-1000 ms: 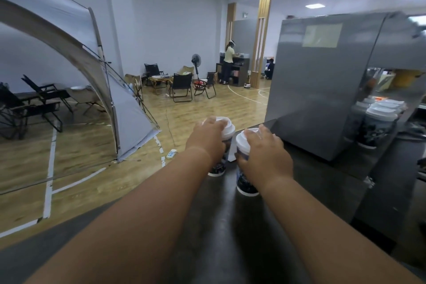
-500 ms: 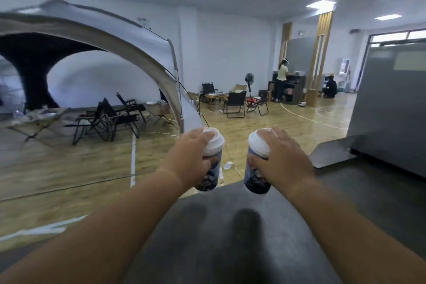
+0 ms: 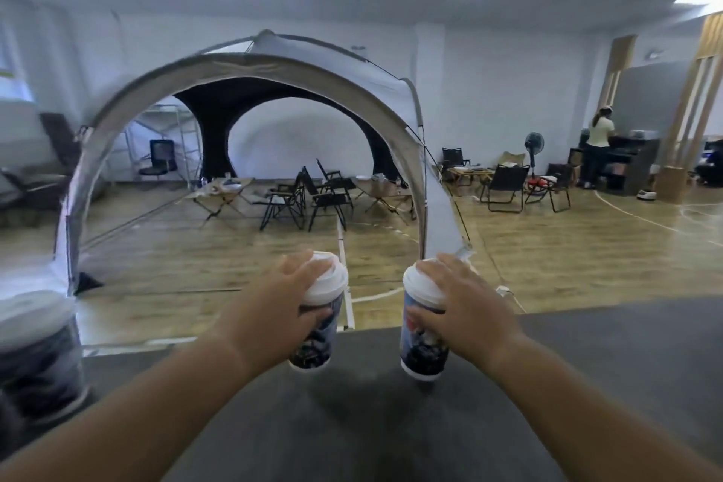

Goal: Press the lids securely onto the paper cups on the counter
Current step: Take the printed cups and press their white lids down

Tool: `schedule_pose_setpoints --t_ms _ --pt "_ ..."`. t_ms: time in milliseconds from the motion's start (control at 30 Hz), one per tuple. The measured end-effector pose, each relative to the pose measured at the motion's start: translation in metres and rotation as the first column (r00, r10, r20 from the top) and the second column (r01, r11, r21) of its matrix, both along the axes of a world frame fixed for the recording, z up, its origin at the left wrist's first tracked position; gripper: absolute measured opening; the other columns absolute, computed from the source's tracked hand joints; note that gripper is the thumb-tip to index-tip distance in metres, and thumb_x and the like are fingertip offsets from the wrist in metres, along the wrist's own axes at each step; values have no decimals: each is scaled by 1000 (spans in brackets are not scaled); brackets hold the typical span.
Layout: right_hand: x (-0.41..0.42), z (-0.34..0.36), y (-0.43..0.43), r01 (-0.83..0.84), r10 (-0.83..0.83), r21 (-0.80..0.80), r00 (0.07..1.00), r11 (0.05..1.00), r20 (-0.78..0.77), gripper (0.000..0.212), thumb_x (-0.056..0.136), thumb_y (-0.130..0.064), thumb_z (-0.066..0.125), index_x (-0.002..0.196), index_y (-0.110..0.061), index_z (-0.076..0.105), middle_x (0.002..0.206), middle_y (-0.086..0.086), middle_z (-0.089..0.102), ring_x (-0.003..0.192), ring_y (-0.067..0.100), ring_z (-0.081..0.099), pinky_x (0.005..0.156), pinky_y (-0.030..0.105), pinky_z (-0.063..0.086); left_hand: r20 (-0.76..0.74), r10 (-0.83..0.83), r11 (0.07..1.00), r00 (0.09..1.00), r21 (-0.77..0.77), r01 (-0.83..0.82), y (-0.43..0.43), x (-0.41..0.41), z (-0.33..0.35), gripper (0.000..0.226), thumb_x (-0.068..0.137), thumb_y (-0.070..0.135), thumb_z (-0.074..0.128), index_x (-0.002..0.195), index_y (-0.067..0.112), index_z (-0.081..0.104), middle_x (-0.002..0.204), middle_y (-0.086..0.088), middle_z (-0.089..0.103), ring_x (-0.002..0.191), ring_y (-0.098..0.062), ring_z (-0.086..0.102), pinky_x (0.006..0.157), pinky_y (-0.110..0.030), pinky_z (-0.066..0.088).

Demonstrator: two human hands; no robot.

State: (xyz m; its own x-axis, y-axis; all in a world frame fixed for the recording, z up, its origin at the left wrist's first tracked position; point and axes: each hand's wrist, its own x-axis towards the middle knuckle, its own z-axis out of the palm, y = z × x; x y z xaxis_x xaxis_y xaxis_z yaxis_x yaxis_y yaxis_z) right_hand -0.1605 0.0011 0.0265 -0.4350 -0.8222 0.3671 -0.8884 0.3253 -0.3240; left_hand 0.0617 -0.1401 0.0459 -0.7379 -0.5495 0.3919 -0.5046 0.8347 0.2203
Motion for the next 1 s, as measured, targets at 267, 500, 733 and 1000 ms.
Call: schedule_pose_setpoints --t_ms 267,500,733,1000 --pt "38 -11 -16 101 -98 69 994 992 -54 71 89 -56 59 150 -36 30 162 -9 21 144 18 31 111 35 34 -65 -5 999 998 38 7 -22 53 -25 62 89 41 62 145 35 35 155 12 29 138 -15 33 113 -30 30" --pt "43 -14 -9 145 -143 46 988 988 -54 71 85 -56 64 146 -30 37 156 -9 29 142 21 30 113 38 33 -103 -27 997 994 70 34 -21 51 -41 66 91 44 58 148 40 24 159 11 20 146 -15 19 118 -32 23" --pt "51 -11 0 222 -223 -12 975 975 -27 70 84 -61 62 145 -34 39 146 0 34 135 24 31 112 34 28 -222 -42 991 974 115 69 -24 44 -50 80 86 39 67 149 41 18 159 10 20 147 -16 18 119 -38 26" --pt "52 -23 3 182 -180 -103 983 978 30 66 82 -55 69 141 -31 48 147 -3 36 139 22 28 114 35 26 -574 -4 982 819 154 113 -22 37 -72 75 74 78 48 139 43 31 147 21 26 140 -6 22 110 -20 19"
